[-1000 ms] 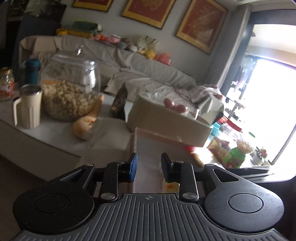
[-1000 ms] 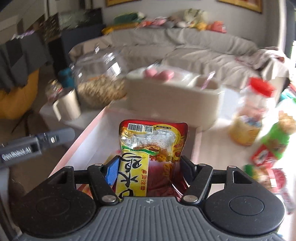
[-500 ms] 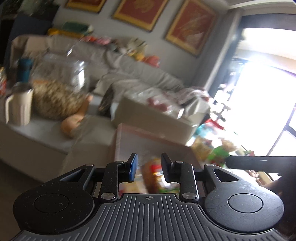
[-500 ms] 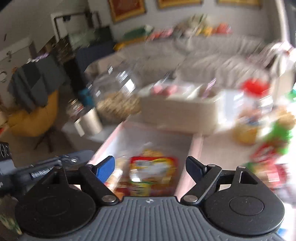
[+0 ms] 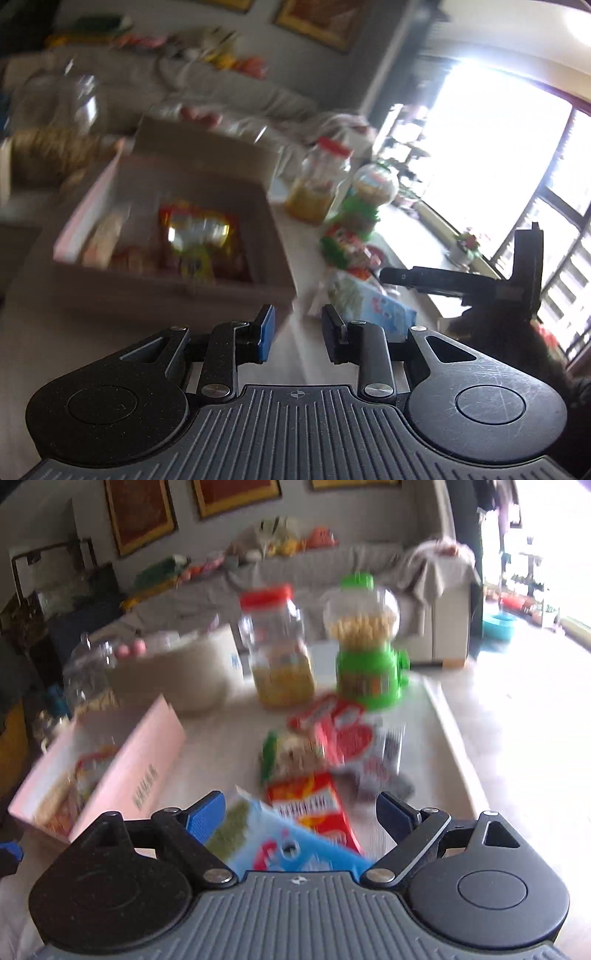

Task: Organize snacks
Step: 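Lower the red-and-yellow pouch into the box with the right tool while the left drops the corn-stick packet, then grasp the blue seaweed packet with the left tool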

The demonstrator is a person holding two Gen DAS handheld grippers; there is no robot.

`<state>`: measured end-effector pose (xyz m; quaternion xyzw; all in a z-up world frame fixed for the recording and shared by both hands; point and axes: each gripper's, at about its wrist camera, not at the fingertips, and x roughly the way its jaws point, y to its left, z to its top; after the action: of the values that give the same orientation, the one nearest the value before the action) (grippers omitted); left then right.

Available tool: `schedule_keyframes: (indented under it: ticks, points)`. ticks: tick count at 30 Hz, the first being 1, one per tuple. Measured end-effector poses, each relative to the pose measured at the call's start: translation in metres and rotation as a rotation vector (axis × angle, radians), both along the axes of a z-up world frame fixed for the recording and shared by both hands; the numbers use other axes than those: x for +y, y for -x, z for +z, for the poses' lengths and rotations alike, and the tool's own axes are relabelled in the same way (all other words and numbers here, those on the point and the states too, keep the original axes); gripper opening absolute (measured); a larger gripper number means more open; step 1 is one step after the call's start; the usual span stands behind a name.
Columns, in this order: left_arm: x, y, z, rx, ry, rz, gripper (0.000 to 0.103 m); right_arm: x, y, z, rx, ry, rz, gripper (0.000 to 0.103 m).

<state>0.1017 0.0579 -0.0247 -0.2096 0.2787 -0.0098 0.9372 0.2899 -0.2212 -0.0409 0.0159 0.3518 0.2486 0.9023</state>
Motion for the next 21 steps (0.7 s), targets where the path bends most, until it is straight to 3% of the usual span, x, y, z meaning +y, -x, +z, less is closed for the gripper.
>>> schedule_keyframes:
  ticks: [3,7,8,11,15,17,19,21]
  points:
    - [-0.012,0.006,-0.015,0.051,-0.017,0.035,0.032,-0.003,0.006,-0.013,-0.004,-0.029,0.015,0.081]
    - [-0.014,0.021,-0.016,0.067,-0.056,0.050,0.032,-0.005,0.024,-0.026,0.081,-0.064,0.019,0.046]
    - [-0.013,0.023,-0.013,0.069,-0.049,0.034,0.032,-0.006,0.029,-0.026,0.112,-0.079,0.033,0.045]
    - [-0.010,0.029,-0.006,0.047,-0.058,-0.025,0.032,-0.010,0.052,-0.020,0.143,-0.134,0.046,0.045]
    - [-0.004,0.042,-0.007,0.033,-0.055,-0.068,0.032,-0.015,0.095,-0.010,0.084,-0.130,-0.110,0.045]
    - [0.001,0.058,-0.007,0.020,-0.026,-0.051,0.032,-0.016,0.115,-0.003,0.038,-0.108,-0.124,0.056]
    - [0.007,0.076,-0.004,0.002,0.003,-0.023,0.032,-0.011,0.125,0.006,-0.012,-0.060,-0.094,0.074]
    - [0.014,0.088,-0.003,0.000,0.020,0.022,0.032,-0.009,0.126,0.012,-0.060,-0.016,-0.095,0.074]
